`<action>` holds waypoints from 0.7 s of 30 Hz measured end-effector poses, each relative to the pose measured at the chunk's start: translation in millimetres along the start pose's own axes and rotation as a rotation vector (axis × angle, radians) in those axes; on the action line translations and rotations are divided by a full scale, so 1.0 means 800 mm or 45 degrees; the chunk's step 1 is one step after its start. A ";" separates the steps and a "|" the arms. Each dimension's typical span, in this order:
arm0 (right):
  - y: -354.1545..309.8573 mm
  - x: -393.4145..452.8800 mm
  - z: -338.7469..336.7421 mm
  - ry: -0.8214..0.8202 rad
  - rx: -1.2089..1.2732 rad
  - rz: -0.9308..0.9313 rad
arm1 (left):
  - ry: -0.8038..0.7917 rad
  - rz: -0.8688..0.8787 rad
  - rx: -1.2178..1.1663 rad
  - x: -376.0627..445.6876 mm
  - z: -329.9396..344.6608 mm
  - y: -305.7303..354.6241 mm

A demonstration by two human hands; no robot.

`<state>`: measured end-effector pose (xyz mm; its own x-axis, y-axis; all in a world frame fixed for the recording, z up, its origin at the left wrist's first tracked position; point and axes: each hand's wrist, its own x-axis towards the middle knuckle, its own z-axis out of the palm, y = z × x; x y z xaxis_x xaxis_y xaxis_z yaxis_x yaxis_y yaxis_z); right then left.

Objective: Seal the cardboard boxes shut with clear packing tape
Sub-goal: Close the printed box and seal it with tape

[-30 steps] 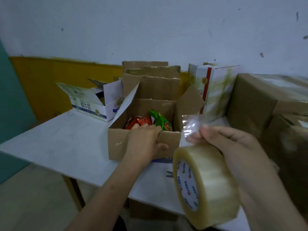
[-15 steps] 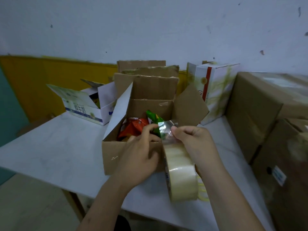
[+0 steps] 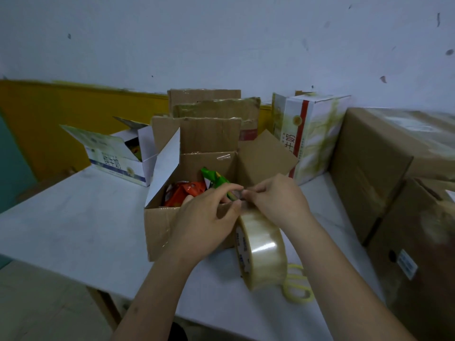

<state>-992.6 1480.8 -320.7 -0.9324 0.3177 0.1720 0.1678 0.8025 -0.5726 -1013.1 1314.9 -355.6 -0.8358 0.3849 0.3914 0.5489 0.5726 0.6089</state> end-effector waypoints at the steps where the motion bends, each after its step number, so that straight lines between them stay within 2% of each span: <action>1: 0.000 0.003 0.003 0.000 -0.050 0.006 | -0.014 -0.020 -0.003 0.002 0.000 0.001; 5: -0.001 0.009 0.011 0.017 -0.149 0.017 | -0.096 -0.115 -0.027 0.011 -0.002 0.003; 13: 0.001 -0.001 0.013 0.033 0.003 -0.063 | -0.132 -0.131 0.167 0.022 0.006 0.002; 18: 0.001 0.008 0.013 0.011 0.009 -0.072 | -0.381 -0.119 0.159 0.047 0.004 -0.004; 21: 0.002 0.016 0.013 -0.057 -0.004 -0.104 | -0.479 0.023 0.079 0.061 0.000 -0.005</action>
<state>-1007.4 1480.8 -327.9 -0.9565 0.2283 0.1816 0.0917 0.8263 -0.5557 -1056.1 1331.8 -338.9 -0.7700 0.6278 0.1143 0.5730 0.6014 0.5567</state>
